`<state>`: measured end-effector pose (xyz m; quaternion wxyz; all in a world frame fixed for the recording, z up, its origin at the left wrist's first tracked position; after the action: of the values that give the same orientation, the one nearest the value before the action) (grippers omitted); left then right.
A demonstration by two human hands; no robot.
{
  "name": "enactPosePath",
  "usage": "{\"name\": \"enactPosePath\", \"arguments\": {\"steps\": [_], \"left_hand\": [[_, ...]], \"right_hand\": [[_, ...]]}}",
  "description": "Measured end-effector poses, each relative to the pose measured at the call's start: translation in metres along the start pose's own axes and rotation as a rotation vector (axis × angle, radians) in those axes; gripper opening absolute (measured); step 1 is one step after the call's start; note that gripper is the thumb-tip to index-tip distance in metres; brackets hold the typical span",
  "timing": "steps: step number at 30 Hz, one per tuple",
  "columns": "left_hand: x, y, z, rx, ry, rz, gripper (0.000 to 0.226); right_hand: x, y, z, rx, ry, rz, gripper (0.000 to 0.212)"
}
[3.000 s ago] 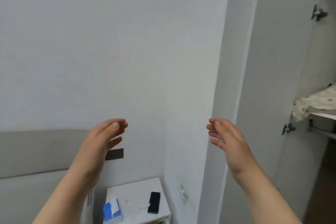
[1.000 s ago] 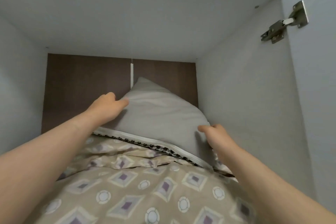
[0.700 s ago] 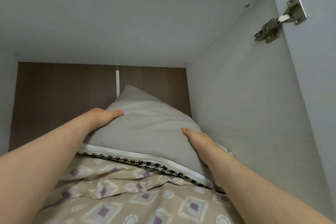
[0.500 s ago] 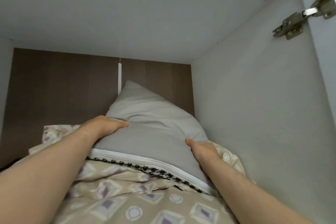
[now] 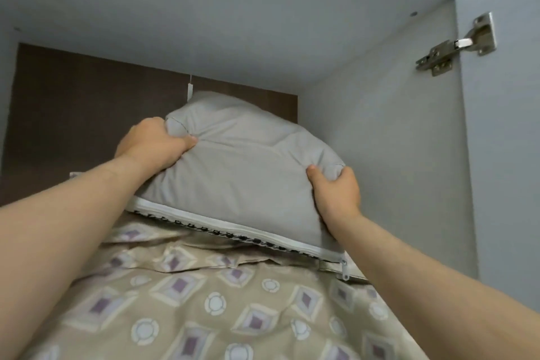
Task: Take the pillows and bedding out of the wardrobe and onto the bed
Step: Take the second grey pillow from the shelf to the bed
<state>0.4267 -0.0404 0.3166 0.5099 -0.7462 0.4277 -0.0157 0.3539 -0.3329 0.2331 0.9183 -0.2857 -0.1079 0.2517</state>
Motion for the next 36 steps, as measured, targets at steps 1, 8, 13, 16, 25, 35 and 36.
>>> {"name": "enactPosePath", "arguments": {"steps": [1, 8, 13, 16, 25, 35, 36], "left_hand": [[-0.010, 0.008, -0.005, 0.008, 0.024, -0.025, 0.059], [-0.080, 0.085, -0.045, 0.025, 0.204, -0.139, 0.044], [-0.122, 0.162, -0.072, 0.021, 0.285, -0.175, 0.041], [-0.144, 0.216, -0.085, 0.001, 0.330, -0.203, 0.043], [-0.215, 0.358, -0.118, -0.027, 0.468, -0.265, 0.028], [-0.253, 0.435, -0.129, -0.061, 0.617, -0.198, 0.033], [-0.253, 0.440, -0.133, -0.054, 0.630, -0.188, 0.032]], "right_hand": [[-0.012, 0.003, 0.008, -0.013, -0.010, -0.003, 0.056], [-0.105, 0.044, 0.054, -0.099, -0.073, -0.003, 0.045], [-0.187, 0.086, 0.073, -0.134, -0.103, 0.029, 0.043], [-0.237, 0.116, 0.078, -0.158, -0.114, 0.048, 0.042], [-0.359, 0.206, 0.102, -0.186, -0.129, 0.062, 0.031], [-0.450, 0.280, 0.135, -0.219, -0.053, 0.014, 0.027], [-0.458, 0.286, 0.138, -0.216, -0.052, 0.008, 0.026]]}}
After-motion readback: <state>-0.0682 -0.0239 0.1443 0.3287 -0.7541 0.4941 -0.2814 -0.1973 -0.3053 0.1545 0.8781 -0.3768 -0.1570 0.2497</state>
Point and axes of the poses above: each hand's wrist, its own y-axis away from the middle knuckle, its own x-axis out of the palm, z = x × y, the point moved 2 cm from there along -y, towards the middle knuckle, and after that the axes turned 2 degrees about x, right-handed, at the moved point
